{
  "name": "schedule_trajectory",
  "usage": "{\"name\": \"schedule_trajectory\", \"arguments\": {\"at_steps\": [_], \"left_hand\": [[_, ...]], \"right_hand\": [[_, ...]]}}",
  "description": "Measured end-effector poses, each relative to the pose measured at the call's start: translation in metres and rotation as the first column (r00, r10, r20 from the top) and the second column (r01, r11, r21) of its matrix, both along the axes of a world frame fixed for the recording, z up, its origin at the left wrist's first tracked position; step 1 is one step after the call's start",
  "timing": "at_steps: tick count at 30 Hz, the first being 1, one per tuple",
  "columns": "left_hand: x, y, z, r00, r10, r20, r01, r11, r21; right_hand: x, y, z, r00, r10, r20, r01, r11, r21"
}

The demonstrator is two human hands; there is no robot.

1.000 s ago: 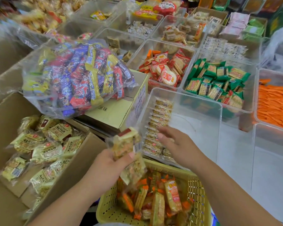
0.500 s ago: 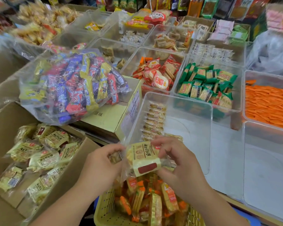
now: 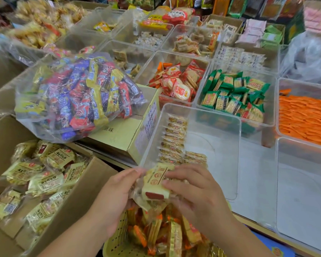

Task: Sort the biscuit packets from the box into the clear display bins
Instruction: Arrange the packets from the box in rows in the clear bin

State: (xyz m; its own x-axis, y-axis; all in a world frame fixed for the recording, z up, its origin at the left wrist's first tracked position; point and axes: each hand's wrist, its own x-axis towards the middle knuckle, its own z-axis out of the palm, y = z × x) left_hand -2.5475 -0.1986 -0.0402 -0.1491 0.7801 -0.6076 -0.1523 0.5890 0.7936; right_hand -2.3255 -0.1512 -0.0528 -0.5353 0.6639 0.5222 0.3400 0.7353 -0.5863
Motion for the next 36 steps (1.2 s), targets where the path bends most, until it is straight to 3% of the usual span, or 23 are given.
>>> {"name": "schedule_trajectory", "arguments": {"at_steps": [5, 11, 17, 23, 30, 34, 36], "left_hand": [[-0.009, 0.011, -0.021, 0.99, 0.143, -0.006, -0.143, 0.989, 0.025], [-0.012, 0.016, -0.039, 0.986, 0.16, 0.042, -0.159, 0.987, -0.005], [-0.019, 0.016, -0.043, 0.974, 0.194, 0.118, -0.192, 0.981, -0.029], [-0.017, 0.019, -0.042, 0.981, 0.178, 0.081, -0.176, 0.984, -0.036], [-0.019, 0.017, -0.04, 0.982, 0.16, 0.104, -0.158, 0.987, -0.029], [-0.019, 0.018, -0.038, 0.96, 0.2, 0.199, -0.196, 0.98, -0.036], [-0.019, 0.018, -0.035, 0.931, 0.252, 0.263, -0.246, 0.968, -0.054]], "right_hand": [[0.029, 0.044, -0.01, 0.978, -0.206, 0.014, 0.204, 0.951, -0.234], [0.054, 0.124, -0.048, 0.826, -0.416, 0.381, 0.511, 0.838, -0.193], [0.046, 0.162, -0.101, 0.685, -0.202, 0.7, 0.508, 0.821, -0.26], [0.021, 0.164, -0.124, 0.662, 0.042, 0.748, 0.438, 0.789, -0.431], [0.007, 0.164, -0.127, 0.612, 0.073, 0.788, 0.457, 0.78, -0.428], [0.008, 0.16, -0.121, 0.588, 0.105, 0.802, 0.5, 0.732, -0.463], [0.006, 0.152, -0.109, 0.562, 0.059, 0.825, 0.494, 0.776, -0.392]]}}
